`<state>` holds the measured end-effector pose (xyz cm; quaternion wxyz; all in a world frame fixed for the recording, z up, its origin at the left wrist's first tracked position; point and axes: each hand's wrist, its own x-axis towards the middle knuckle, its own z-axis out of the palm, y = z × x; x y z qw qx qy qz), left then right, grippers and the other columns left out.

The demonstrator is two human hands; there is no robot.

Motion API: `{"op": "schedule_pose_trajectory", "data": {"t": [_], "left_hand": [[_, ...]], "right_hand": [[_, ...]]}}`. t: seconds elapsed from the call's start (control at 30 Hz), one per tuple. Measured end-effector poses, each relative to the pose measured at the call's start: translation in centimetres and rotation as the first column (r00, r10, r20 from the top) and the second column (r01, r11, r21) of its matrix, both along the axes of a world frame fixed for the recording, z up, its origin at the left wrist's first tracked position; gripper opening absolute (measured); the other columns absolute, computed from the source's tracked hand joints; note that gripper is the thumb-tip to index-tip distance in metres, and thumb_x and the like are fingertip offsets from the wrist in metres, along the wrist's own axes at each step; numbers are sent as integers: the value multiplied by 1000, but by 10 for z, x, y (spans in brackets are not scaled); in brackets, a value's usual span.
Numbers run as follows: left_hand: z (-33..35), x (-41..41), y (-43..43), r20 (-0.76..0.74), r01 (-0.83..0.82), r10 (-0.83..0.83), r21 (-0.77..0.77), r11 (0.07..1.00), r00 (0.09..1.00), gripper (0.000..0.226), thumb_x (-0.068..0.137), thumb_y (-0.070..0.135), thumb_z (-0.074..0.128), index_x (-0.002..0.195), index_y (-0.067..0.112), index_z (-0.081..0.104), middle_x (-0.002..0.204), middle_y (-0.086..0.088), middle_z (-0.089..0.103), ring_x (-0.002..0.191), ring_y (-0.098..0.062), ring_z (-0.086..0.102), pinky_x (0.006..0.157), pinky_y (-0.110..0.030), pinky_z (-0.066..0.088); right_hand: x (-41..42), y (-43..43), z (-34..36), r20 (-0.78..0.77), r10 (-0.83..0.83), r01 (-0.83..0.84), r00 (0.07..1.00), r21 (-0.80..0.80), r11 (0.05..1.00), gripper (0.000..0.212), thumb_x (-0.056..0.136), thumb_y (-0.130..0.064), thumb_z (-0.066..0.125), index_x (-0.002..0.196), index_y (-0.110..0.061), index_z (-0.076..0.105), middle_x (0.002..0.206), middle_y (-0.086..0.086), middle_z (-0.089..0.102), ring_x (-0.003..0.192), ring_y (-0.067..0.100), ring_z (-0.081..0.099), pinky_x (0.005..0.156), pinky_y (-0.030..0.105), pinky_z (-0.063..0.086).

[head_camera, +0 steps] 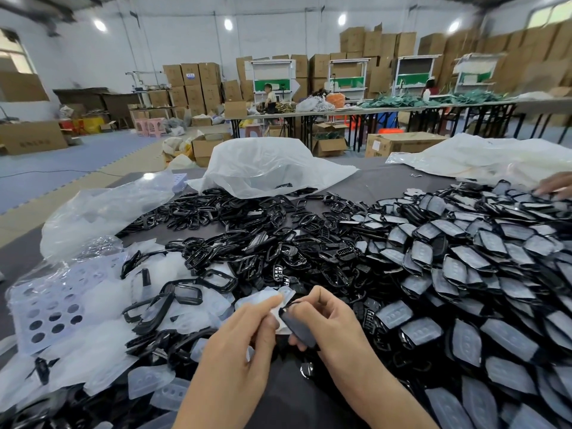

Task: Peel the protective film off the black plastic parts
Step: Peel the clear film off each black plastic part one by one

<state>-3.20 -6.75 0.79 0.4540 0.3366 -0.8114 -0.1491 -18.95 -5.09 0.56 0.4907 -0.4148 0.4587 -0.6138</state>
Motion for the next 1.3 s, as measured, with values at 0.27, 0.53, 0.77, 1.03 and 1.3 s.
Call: {"op": "schedule_pose_trajectory", "data": {"t": [0.27,0.53,0.77,1.03,1.3], "left_hand": [[-1,-7,9,339,154,-117,-84,984,934,40,87,24,47,119,38,67,83,17,63,65,-2,59,57,-14,47],[0,-9,15,9,43,-43,50,998,999,29,96,24,53,111,47,64,78,19,66,59,-2,58,58,-13,47],[4,-8,0,-303,86,75,487,869,950,16,96,10,58,92,22,69,64,-5,68,53,-7,61,54,-12,47],[-4,-2,-13,-362,-1,204,488,873,910,12,98,19,57,92,23,67,65,-2,68,55,-6,60,55,-11,46],[-10,-11,5,-186,33,32,337,941,982,23,83,49,51,104,55,57,88,17,69,74,-5,64,66,-9,45]], "right_hand": [[-3,-6,-6,139,-121,115,983,47,992,40,87,-1,62,56,-24,51,59,3,49,51,14,47,50,24,44],[-7,-4,-1,161,-89,82,983,49,995,36,85,-6,67,57,-24,53,62,3,54,53,14,51,52,24,45],[10,4,1,-19,99,-100,995,-86,991,11,92,-16,70,82,-19,69,76,8,67,63,19,62,55,25,49],[9,7,-5,-333,107,-138,937,-71,988,29,102,-18,53,123,-36,64,83,2,74,62,10,65,57,21,49],[-106,-4,38,-77,-478,460,875,-179,870,27,103,-16,53,123,-31,63,83,4,77,66,12,70,58,19,54]]}}
